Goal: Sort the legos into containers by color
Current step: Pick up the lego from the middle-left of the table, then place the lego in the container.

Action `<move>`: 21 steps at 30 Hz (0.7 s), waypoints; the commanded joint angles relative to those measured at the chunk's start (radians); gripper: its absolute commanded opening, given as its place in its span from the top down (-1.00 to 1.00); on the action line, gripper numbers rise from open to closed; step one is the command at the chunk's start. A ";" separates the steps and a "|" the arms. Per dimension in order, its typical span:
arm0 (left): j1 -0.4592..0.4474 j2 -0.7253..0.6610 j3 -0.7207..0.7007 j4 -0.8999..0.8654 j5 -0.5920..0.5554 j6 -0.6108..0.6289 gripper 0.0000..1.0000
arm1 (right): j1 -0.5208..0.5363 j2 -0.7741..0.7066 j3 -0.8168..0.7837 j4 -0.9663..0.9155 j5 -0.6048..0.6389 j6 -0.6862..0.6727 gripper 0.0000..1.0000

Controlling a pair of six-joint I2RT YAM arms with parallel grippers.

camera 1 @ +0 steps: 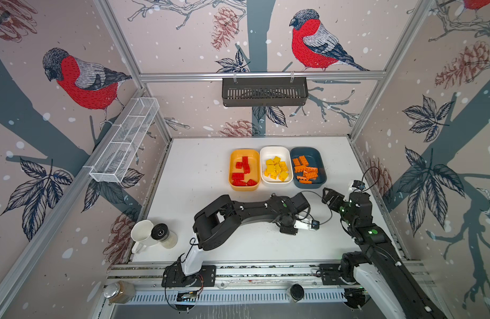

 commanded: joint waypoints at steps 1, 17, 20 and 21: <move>0.036 -0.079 -0.064 0.086 0.051 -0.069 0.49 | -0.001 0.013 0.011 0.021 0.016 -0.016 -0.99; 0.505 -0.418 -0.365 0.680 -0.305 -0.492 0.51 | -0.017 0.128 0.021 0.179 0.087 -0.058 -0.99; 0.556 -0.363 -0.348 0.694 -0.372 -0.564 0.44 | -0.058 0.185 0.036 0.232 0.212 -0.099 -0.99; 0.571 -0.340 -0.330 0.687 -0.376 -0.591 0.38 | -0.080 0.207 0.038 0.259 0.261 -0.119 -0.99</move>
